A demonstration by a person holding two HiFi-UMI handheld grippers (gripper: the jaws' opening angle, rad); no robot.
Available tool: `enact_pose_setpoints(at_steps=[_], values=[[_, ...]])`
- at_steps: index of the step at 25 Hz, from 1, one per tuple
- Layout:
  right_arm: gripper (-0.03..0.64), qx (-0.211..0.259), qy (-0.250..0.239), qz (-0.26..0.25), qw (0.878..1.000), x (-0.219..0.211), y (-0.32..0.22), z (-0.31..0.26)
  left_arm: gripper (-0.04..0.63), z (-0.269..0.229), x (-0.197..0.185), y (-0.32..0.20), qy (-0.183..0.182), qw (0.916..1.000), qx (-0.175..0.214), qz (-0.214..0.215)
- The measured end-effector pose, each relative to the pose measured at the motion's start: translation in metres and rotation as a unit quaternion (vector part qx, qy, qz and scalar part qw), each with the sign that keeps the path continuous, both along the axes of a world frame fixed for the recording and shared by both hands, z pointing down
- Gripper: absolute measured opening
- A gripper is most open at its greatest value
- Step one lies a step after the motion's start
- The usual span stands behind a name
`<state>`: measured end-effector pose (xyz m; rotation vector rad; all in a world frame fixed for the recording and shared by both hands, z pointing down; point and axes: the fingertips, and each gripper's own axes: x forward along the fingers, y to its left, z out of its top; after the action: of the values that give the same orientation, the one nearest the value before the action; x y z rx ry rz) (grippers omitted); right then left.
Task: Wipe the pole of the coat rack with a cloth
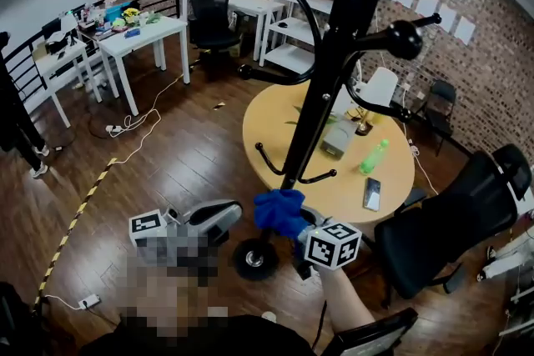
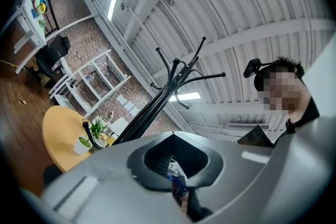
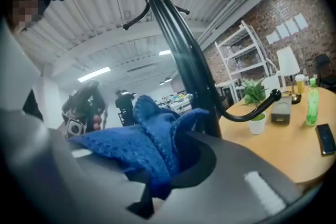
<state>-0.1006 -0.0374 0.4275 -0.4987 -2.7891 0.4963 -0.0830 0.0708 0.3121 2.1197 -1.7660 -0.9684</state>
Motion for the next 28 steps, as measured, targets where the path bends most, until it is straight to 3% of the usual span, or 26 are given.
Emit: enact_pose_setpoints(at_steps=[3, 6, 9, 12, 15, 19, 24, 28], values=[[0.024, 0.009, 0.0, 0.0, 1.0, -0.004, 0.0, 0.004, 0.003, -0.002, -0.004, 0.003, -0.003, 1.0, -0.001, -0.006], [0.025, 0.012, -0.024, 0.05, 0.998, -0.017, -0.024, 0.01, 0.003, -0.001, -0.007, 0.006, -0.006, 0.9999, -0.002, -0.013], [0.025, 0.031, -0.068, 0.082, 0.994, -0.02, -0.036, -0.008, 0.003, -0.001, -0.009, 0.012, -0.008, 0.9998, -0.001, -0.021], [0.025, 0.049, -0.142, 0.096, 0.984, -0.017, -0.037, -0.067, 0.003, -0.004, -0.015, 0.02, -0.011, 0.9995, 0.001, -0.03], [0.025, 0.078, -0.238, 0.106, 0.962, -0.016, -0.037, -0.158, 0.003, -0.007, -0.019, 0.022, -0.016, 0.9993, 0.006, -0.033], [0.025, 0.166, -0.33, 0.133, 0.92, -0.017, -0.033, -0.265, 0.003, -0.015, -0.022, 0.022, -0.025, 0.9989, 0.02, -0.034], [0.025, 0.19, -0.399, 0.129, 0.888, -0.003, -0.016, -0.347, 0.003, -0.021, -0.025, 0.03, -0.035, 0.9982, 0.03, -0.037], [0.025, 0.186, -0.473, 0.081, 0.857, 0.054, 0.022, -0.397, 0.003, -0.026, -0.027, 0.033, -0.04, 0.9977, 0.036, -0.043]])
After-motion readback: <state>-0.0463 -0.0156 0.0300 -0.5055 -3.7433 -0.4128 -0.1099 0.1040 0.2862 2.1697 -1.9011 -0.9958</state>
